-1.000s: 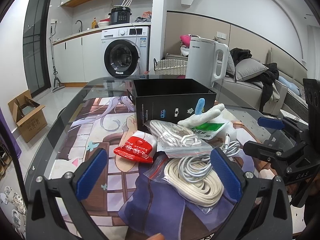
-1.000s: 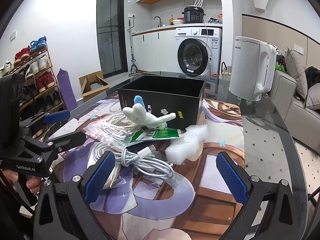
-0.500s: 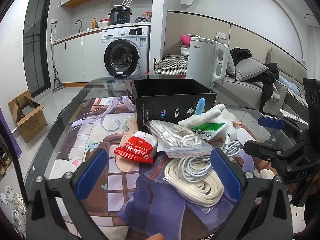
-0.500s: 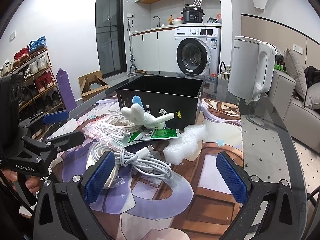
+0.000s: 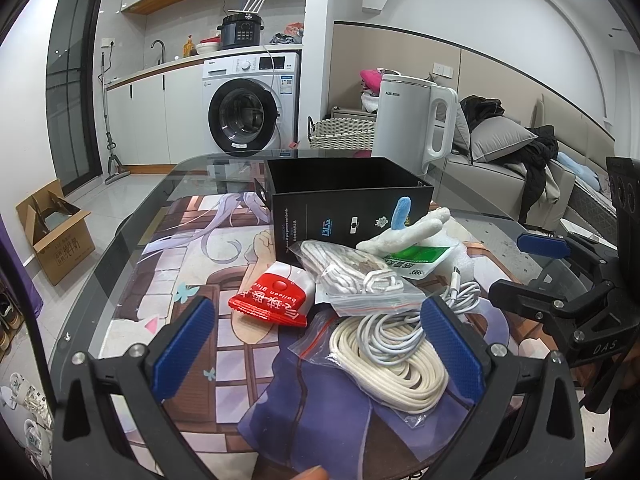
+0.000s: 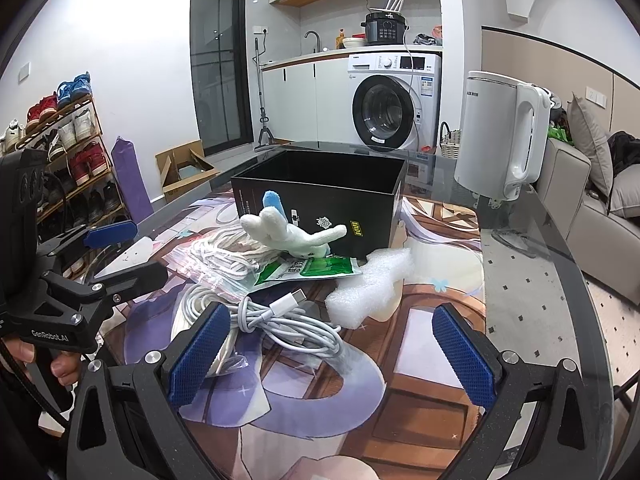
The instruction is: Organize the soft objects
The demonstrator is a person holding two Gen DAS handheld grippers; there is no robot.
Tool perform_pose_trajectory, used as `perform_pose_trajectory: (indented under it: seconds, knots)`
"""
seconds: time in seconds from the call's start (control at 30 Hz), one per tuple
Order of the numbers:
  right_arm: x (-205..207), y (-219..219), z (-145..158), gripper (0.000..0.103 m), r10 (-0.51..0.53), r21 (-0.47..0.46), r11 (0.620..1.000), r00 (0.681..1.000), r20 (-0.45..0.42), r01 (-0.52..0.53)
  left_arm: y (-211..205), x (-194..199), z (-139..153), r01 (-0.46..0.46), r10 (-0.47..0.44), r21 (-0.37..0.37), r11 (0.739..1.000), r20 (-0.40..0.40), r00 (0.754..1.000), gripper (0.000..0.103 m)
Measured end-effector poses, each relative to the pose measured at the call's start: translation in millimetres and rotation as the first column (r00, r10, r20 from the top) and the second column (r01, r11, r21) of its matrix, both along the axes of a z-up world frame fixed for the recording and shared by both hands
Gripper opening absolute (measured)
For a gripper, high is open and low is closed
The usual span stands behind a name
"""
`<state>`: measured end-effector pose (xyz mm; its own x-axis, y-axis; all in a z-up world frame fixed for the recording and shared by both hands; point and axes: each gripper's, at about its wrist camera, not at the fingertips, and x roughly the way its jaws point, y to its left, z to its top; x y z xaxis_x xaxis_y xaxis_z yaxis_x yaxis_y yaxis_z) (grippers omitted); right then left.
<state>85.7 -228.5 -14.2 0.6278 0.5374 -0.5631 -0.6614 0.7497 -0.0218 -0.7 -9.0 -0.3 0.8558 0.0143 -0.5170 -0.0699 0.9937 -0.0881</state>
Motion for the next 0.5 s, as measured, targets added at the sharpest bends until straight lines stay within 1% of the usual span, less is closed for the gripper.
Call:
perform_pose_trajectory:
  seconds: [0.5]
  knots:
    - [1.0, -0.5, 5.3, 0.103, -0.004, -0.007, 1.0, 1.0, -0.007, 0.004, 1.4, 0.6, 1.3, -0.001, 0.001, 0.002, 1.0, -0.002, 1.0, 0.103]
